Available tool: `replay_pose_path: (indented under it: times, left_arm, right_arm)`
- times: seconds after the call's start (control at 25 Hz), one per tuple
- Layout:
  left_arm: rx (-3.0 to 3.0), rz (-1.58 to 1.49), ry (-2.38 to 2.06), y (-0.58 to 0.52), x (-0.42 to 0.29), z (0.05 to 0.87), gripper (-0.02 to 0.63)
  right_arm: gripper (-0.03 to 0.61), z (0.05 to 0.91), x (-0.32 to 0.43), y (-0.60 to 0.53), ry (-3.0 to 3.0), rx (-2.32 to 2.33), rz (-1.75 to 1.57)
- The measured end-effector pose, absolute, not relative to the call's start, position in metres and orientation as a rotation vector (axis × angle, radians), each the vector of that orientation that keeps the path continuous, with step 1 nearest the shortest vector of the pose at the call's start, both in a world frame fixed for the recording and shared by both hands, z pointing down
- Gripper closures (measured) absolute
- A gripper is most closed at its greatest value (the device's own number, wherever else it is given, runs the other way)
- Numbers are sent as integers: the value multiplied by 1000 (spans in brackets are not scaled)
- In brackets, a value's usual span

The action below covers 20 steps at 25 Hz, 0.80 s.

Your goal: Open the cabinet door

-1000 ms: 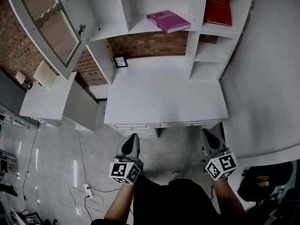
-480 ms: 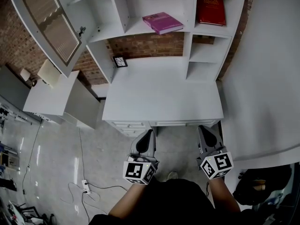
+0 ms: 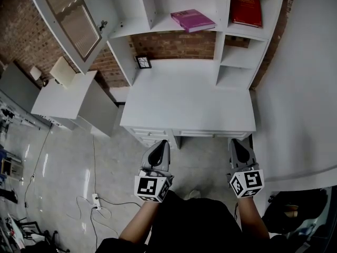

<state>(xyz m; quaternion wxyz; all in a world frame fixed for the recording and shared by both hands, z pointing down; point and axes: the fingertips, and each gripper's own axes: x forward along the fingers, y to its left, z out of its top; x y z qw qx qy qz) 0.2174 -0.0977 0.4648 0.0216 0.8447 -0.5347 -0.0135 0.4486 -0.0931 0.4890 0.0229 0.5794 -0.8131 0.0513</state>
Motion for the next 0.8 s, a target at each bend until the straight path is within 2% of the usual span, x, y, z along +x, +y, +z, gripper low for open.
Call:
replay_pose_path:
  times: [0.8]
  left_arm:
    - [2538, -65, -1676, -94, 222, 488, 594]
  right_arm:
    - [577, 499, 442, -91, -2515, 1733, 127]
